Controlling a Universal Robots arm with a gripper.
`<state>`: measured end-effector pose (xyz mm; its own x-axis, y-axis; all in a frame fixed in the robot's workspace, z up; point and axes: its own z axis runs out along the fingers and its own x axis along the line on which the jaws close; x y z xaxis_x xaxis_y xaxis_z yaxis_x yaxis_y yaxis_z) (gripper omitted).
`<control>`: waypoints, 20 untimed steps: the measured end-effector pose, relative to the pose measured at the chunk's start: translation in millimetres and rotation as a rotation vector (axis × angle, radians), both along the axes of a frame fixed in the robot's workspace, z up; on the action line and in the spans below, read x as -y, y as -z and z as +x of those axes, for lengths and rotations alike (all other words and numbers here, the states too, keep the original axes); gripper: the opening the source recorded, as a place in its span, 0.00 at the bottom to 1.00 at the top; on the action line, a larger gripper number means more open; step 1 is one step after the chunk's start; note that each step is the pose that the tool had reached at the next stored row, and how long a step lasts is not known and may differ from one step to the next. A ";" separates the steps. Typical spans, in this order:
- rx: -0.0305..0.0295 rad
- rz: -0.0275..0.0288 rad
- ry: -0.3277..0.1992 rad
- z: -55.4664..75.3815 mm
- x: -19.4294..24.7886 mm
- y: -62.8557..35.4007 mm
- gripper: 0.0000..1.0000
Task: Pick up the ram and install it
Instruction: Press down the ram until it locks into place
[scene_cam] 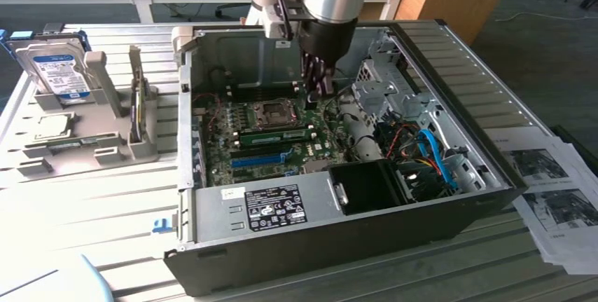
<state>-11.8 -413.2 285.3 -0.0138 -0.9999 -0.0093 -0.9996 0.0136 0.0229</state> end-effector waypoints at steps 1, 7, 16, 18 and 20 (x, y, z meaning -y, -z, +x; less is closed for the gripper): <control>0.0001 0.0001 0.000 0.0 0.0 1.0 0.09; -0.0001 -0.0003 0.000 0.0 0.0 5.5 0.09; -0.0001 -0.0003 0.000 0.0 0.0 13.3 0.09; 0.0000 -0.0004 0.000 0.0 0.0 16.5 0.09; 0.0004 -0.0003 0.000 0.0 0.0 20.1 0.09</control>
